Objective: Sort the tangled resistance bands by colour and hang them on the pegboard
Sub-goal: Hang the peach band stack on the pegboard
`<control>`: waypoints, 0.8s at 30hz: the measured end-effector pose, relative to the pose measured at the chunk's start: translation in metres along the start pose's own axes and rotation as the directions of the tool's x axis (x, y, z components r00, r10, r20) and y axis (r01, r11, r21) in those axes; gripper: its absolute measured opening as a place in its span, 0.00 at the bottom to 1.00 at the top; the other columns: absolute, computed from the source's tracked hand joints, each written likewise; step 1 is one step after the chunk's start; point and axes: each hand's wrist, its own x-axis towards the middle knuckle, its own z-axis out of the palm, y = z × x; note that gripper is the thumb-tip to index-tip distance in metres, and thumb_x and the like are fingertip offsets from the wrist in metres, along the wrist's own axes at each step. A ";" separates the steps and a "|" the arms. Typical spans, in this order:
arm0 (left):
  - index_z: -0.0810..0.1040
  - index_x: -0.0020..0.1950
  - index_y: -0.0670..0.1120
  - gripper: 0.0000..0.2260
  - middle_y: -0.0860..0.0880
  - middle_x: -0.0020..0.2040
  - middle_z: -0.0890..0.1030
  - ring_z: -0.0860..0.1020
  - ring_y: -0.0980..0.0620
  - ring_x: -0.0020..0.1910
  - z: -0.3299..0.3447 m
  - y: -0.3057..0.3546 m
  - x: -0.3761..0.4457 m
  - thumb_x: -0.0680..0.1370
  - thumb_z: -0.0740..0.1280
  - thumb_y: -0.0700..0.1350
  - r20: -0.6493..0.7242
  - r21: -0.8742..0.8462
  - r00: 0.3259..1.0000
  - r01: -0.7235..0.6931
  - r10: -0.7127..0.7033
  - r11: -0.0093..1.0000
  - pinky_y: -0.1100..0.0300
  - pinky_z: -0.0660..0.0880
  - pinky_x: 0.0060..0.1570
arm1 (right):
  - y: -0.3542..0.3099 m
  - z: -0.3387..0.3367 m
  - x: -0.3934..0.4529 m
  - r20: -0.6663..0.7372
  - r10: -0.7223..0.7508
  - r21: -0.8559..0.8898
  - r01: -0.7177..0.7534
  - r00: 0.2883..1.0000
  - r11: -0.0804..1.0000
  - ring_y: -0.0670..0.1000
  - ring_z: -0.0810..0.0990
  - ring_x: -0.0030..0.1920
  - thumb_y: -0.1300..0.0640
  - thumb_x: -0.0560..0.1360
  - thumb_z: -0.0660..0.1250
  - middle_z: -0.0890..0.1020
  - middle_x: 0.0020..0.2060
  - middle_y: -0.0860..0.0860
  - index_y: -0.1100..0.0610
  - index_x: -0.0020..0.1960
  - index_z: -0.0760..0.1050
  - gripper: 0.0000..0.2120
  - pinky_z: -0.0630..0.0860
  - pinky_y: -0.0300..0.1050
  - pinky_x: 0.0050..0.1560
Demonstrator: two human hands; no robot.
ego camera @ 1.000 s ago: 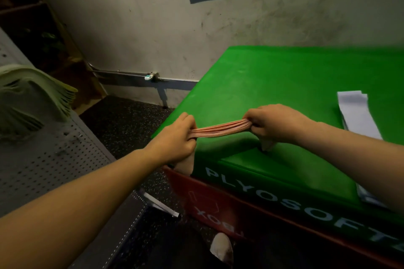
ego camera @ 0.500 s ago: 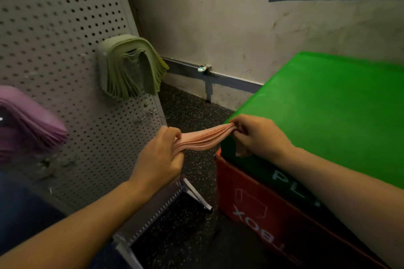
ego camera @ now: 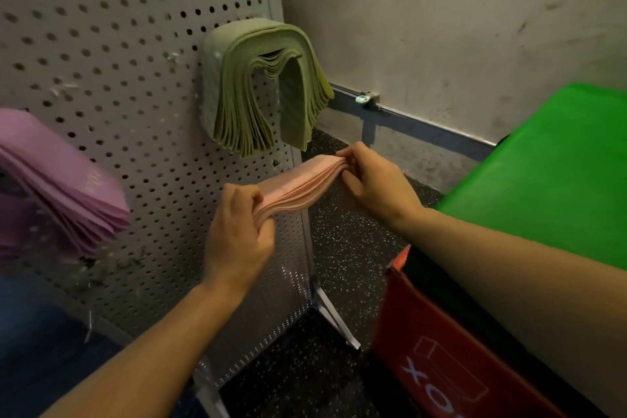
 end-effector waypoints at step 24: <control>0.58 0.52 0.52 0.21 0.52 0.50 0.69 0.70 0.53 0.44 0.039 -0.016 -0.006 0.76 0.69 0.58 0.183 0.183 0.946 0.235 -0.268 0.955 0.55 0.68 0.39 | 0.013 0.073 0.004 0.236 0.156 0.240 -0.213 0.959 0.947 0.44 0.78 0.50 0.55 0.75 0.72 0.77 0.52 0.46 0.49 0.63 0.67 0.20 0.81 0.48 0.54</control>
